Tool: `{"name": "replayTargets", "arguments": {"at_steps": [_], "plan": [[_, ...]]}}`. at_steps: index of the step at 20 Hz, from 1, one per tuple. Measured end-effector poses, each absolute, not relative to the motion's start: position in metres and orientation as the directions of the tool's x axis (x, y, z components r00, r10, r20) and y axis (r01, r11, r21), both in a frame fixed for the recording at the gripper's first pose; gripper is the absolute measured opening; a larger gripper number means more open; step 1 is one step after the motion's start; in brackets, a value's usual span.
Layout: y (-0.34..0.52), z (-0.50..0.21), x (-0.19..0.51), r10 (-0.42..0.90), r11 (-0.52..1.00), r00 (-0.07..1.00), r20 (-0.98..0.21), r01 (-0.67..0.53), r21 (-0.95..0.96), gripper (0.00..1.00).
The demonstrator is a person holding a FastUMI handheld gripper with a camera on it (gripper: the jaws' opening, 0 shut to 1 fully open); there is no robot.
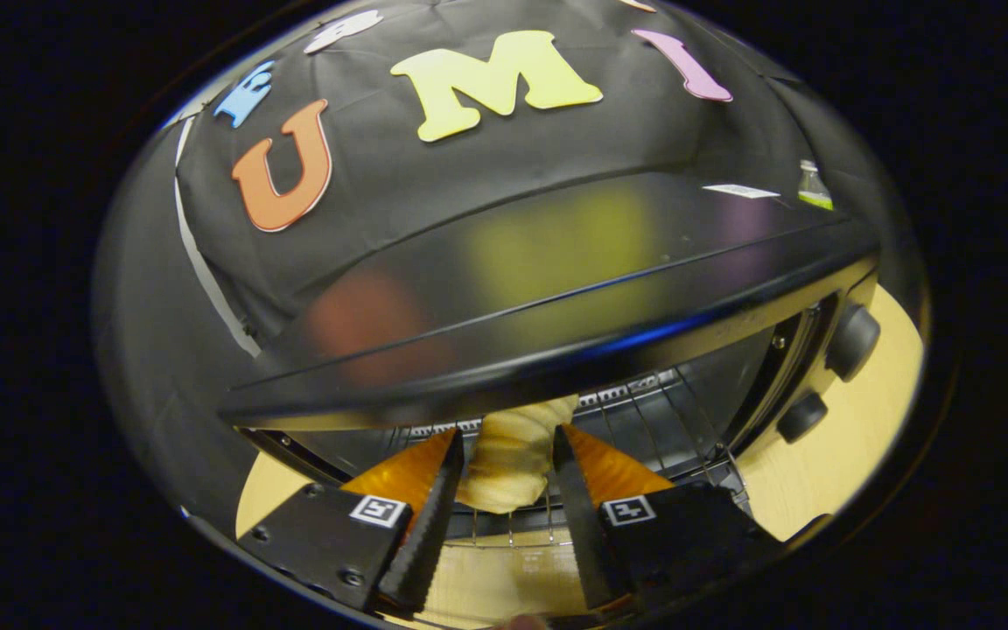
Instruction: Open the toaster oven, put the food inside, and close the toaster oven door.
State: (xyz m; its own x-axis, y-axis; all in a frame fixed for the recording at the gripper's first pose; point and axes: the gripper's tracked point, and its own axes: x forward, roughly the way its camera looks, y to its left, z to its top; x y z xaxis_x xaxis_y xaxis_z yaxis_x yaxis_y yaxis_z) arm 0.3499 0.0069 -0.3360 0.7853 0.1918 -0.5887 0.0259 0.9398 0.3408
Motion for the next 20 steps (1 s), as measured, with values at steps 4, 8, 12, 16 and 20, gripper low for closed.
{"name": "replayTargets", "arguments": {"at_steps": [4,8,12,16,20], "plan": [[0.002,-0.313,0.330,0.190,0.945,0.795,-0.576,0.012,0.328,0.88],[-0.003,-0.285,0.297,0.168,0.964,0.820,-0.548,-0.021,0.263,0.88],[-0.006,-0.249,0.258,0.153,0.976,0.854,-0.498,-0.051,0.212,0.88],[-0.007,-0.212,0.212,0.155,0.984,0.887,-0.435,-0.100,0.148,1.00],[-0.013,-0.220,0.160,0.149,0.988,0.887,-0.438,-0.113,0.106,1.00]]}}
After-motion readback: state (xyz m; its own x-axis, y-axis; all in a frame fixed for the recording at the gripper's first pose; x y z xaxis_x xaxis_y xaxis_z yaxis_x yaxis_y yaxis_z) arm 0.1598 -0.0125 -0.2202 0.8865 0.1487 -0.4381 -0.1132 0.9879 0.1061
